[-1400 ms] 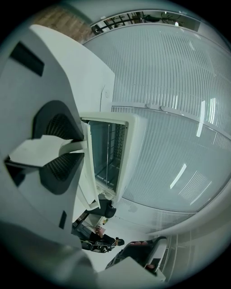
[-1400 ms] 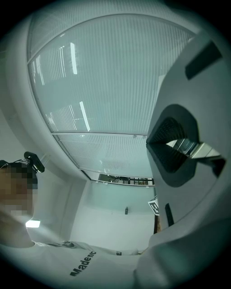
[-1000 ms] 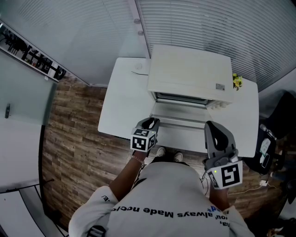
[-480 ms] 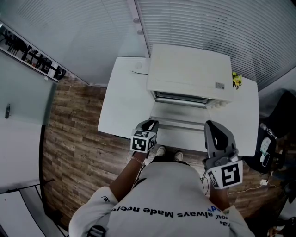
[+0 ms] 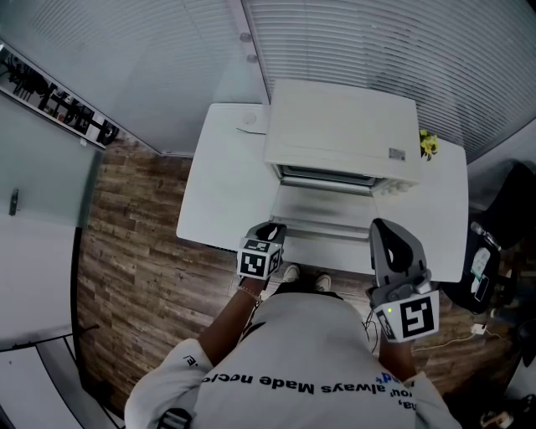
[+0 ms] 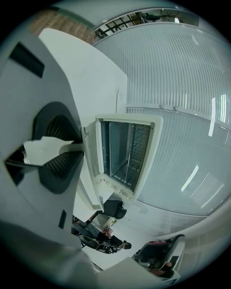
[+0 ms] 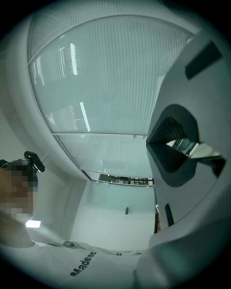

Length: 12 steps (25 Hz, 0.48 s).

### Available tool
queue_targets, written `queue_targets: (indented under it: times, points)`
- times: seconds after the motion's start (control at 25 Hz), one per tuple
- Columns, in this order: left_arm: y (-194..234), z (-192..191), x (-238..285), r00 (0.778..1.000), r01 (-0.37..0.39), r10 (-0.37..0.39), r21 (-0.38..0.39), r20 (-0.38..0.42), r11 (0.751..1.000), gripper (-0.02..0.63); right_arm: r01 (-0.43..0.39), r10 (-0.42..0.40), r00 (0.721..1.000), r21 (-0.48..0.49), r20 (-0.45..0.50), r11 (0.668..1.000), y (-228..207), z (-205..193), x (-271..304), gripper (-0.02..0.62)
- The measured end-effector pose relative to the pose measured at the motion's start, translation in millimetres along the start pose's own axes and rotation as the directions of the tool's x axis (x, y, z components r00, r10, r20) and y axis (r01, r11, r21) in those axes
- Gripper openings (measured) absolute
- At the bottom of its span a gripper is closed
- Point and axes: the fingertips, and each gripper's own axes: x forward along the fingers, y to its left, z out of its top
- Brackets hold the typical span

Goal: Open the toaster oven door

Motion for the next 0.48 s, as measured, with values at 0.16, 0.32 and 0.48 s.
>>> queue_targets:
  times: [0.16, 0.32, 0.48]
  points:
    - [0.3, -5.5, 0.9, 1.0, -0.002, 0.002, 0.002, -0.011, 1.0, 0.092, 0.005, -0.005, 1.0, 0.002, 0.0, 1.0, -1.6, -0.5, -0.4, 0.008]
    - [0.2, -11.6, 1.5, 1.0, -0.003, 0.003, -0.005, -0.02, 1.0, 0.092, 0.004, -0.004, 1.0, 0.003, -0.003, 1.0, -1.1, -1.7, -0.8, 0.008]
    - [0.9, -18.2, 3.2, 1.0, -0.002, 0.002, -0.012, -0.031, 1.0, 0.092, 0.002, -0.002, 1.0, 0.005, -0.003, 1.0, -0.4, -2.5, 0.7, 0.008]
